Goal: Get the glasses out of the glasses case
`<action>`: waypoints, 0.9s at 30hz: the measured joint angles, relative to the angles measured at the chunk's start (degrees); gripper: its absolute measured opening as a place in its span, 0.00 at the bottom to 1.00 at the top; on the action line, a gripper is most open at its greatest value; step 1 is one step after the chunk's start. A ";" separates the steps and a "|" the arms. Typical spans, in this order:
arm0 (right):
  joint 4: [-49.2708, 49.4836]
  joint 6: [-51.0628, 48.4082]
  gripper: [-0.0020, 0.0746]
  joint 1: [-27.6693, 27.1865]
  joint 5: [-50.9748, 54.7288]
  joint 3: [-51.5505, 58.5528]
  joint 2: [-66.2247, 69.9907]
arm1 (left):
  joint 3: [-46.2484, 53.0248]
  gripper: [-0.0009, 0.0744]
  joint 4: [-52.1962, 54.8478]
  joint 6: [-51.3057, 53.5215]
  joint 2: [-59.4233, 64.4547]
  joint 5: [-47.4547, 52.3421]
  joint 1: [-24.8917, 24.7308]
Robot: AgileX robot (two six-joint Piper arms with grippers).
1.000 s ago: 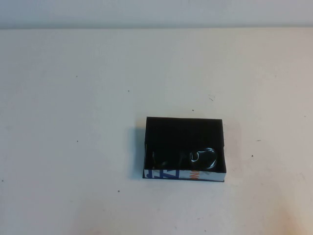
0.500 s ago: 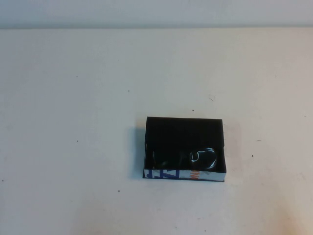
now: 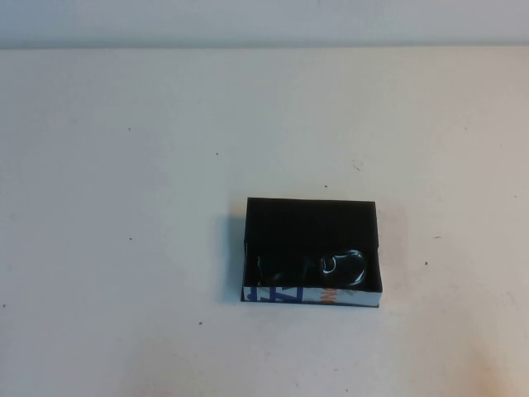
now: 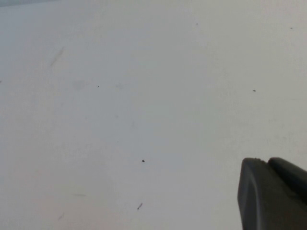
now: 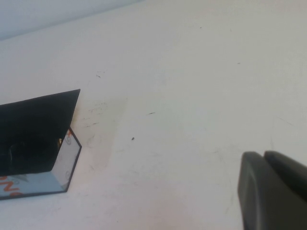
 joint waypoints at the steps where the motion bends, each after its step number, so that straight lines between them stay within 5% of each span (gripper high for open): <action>1: 0.00 0.00 0.00 0.00 0.00 0.00 0.00 | 0.00 0.01 0.00 0.00 0.00 0.00 0.00; 12: 3.42 0.14 0.00 0.00 -2.84 0.00 0.00 | 0.00 0.01 0.00 0.00 0.00 0.00 0.00; 22: 36.65 0.36 0.00 0.00 -9.20 0.00 0.00 | 0.00 0.01 0.00 0.00 0.00 0.00 0.00; 27: 40.55 0.36 0.00 0.00 -14.54 0.00 0.00 | 0.00 0.01 0.00 0.00 0.00 0.00 0.00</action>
